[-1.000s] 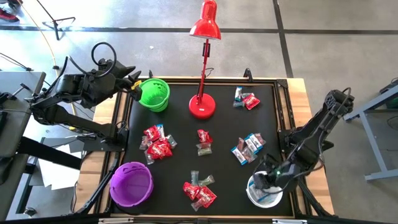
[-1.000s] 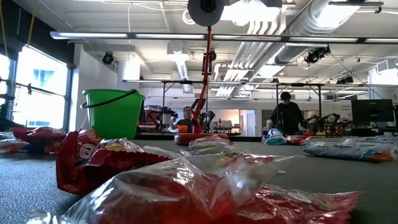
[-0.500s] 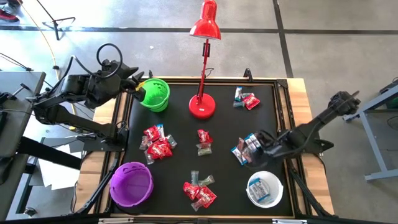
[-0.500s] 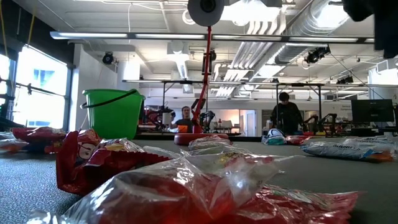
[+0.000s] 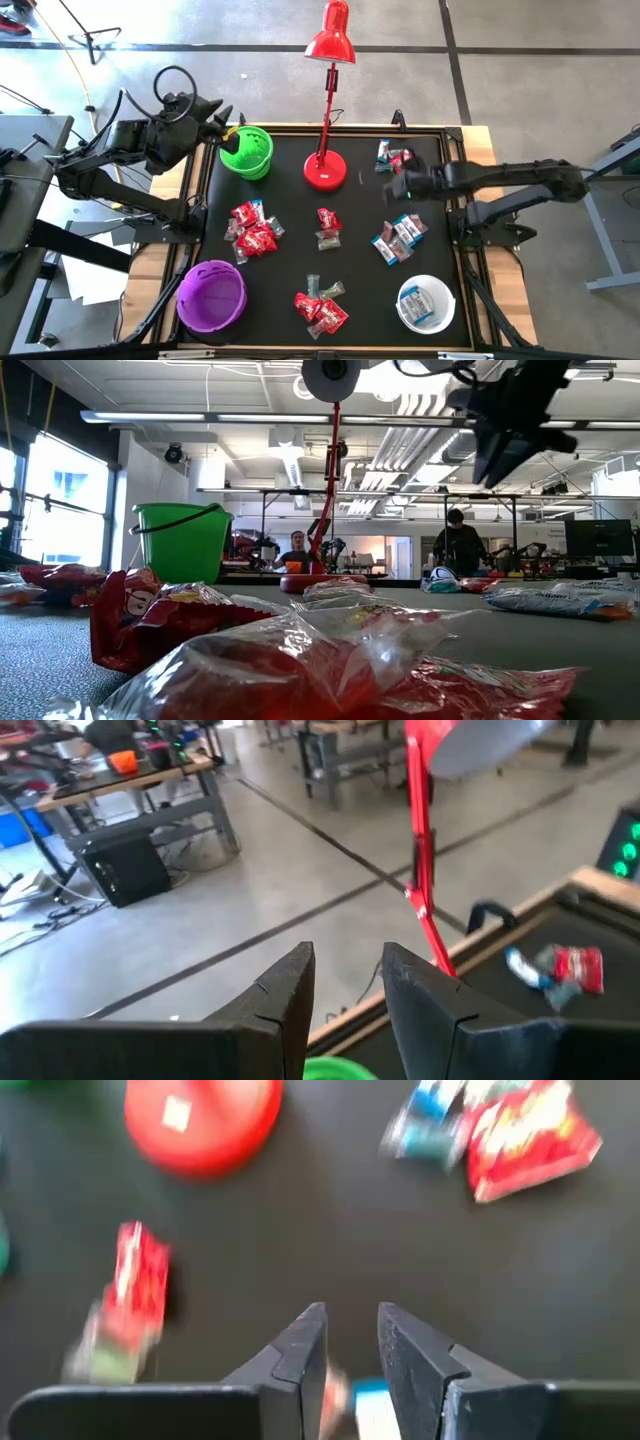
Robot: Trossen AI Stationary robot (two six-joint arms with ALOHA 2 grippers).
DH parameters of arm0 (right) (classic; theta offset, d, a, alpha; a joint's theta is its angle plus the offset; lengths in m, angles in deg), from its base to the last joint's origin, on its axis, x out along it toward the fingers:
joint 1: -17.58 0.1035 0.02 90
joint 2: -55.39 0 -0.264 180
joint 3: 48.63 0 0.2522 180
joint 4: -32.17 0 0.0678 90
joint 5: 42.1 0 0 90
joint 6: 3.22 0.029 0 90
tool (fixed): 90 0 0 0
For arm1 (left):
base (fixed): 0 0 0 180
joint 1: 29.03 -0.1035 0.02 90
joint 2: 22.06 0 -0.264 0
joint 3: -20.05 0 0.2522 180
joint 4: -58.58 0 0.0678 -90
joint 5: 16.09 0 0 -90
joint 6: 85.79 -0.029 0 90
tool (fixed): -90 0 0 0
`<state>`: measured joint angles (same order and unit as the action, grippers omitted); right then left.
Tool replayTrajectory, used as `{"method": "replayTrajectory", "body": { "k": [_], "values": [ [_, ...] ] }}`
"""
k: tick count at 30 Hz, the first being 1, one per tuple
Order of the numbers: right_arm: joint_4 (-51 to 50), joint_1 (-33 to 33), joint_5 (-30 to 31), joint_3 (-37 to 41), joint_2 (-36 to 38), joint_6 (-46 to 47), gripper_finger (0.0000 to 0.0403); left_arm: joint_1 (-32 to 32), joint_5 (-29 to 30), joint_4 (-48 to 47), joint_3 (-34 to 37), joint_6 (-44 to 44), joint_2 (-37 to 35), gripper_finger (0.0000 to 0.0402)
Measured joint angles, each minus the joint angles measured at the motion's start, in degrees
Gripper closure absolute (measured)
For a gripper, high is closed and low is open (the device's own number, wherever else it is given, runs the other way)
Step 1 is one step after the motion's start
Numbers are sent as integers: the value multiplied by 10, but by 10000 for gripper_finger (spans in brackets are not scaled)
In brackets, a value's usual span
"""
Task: Sort candy
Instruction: Put the white chocolate into the white bucket
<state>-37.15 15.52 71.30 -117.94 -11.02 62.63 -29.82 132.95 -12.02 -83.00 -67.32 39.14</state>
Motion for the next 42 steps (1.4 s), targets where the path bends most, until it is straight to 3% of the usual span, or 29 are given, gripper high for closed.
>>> {"method": "replayTrajectory", "body": {
  "k": [6, 9, 21, 26, 33, 42],
  "values": [
    [91, -97, 70, 1, -26, -27, 315, 0, 21, 17, 0, 4, -1, 296],
    [130, -133, 75, 1, -54, -85, 315, 0, 39, 17, 0, 4, -1, 296],
    [236, -306, -146, 2, -178, -226, 315, 0, 82, 13, 0, -10, -4, 296],
    [285, -330, -160, 2, -207, -254, 315, 0, 99, 12, 0, -45, -4, 296],
    [297, -339, -160, 2, -241, -243, 312, -3, 172, 15, 0, -97, -26, 296],
    [302, -349, -164, 2, -277, -194, 254, -27, 174, 15, 0, -132, -71, 296]
  ]
}}
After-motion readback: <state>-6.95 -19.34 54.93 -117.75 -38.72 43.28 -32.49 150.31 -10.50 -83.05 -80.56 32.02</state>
